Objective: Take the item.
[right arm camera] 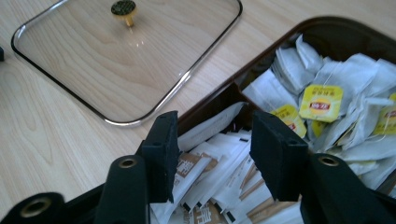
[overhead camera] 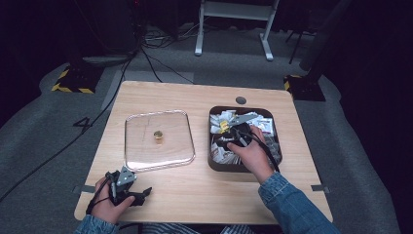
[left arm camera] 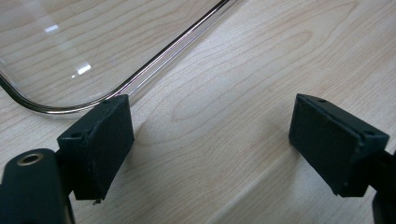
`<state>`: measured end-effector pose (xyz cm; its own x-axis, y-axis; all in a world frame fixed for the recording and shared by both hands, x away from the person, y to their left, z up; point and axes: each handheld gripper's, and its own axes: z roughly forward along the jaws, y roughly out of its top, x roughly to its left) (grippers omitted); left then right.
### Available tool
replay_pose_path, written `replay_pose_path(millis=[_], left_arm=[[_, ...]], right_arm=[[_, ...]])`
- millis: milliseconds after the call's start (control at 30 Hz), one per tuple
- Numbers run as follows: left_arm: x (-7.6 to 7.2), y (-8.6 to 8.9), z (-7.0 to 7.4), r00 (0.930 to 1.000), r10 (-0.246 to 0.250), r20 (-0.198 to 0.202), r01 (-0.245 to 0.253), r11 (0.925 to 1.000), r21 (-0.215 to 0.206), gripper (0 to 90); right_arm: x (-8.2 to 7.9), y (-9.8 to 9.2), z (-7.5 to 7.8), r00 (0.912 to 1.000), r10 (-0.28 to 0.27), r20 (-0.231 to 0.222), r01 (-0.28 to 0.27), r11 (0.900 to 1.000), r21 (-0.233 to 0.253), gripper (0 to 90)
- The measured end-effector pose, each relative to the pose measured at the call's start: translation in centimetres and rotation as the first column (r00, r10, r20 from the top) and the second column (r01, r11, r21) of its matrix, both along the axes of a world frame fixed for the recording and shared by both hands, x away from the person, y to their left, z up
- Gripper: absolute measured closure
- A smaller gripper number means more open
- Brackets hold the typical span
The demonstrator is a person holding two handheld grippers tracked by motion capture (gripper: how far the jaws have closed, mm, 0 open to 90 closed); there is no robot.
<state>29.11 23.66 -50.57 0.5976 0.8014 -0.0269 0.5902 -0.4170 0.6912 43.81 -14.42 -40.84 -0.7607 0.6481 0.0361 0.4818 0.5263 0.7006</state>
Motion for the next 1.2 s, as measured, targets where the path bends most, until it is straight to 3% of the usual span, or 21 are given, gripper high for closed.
replay_pose_path(millis=[267,433,567,767,1000,1200], left_arm=[[0.0,0.0,0.0,1.0000,-0.002,-0.003,0.002,1.0000,0.002,14.1],[0.0,0.0,0.0,1.0000,-0.002,-0.003,0.002,1.0000,0.001,14.1],[0.0,0.0,0.0,1.0000,-0.002,-0.003,0.002,1.0000,0.002,14.1],[0.0,0.0,0.0,1.0000,-0.002,-0.003,0.002,1.0000,0.002,14.1],[0.0,0.0,0.0,1.0000,-0.002,-0.003,0.002,1.0000,0.002,14.1],[0.0,0.0,0.0,1.0000,-0.002,-0.003,0.002,1.0000,0.002,14.1]], right_arm=[[-0.2,0.1,-2.2,0.9983,0.013,-0.057,-0.015,0.999,-0.032,49.7],[-0.6,0.6,-2.8,0.9962,0.040,-0.077,-0.043,0.998,-0.038,59.5],[-1.0,0.9,-2.9,0.9975,0.055,-0.044,-0.058,0.996,-0.070,69.9],[-1.3,1.1,-2.7,0.9968,0.068,-0.041,-0.071,0.996,-0.053,74.6],[-1.5,1.3,-3.0,0.9943,0.077,-0.073,-0.078,0.997,-0.010,79.5],[-1.6,1.4,-3.2,0.9925,0.083,-0.090,-0.084,0.996,-0.005,86.7]])
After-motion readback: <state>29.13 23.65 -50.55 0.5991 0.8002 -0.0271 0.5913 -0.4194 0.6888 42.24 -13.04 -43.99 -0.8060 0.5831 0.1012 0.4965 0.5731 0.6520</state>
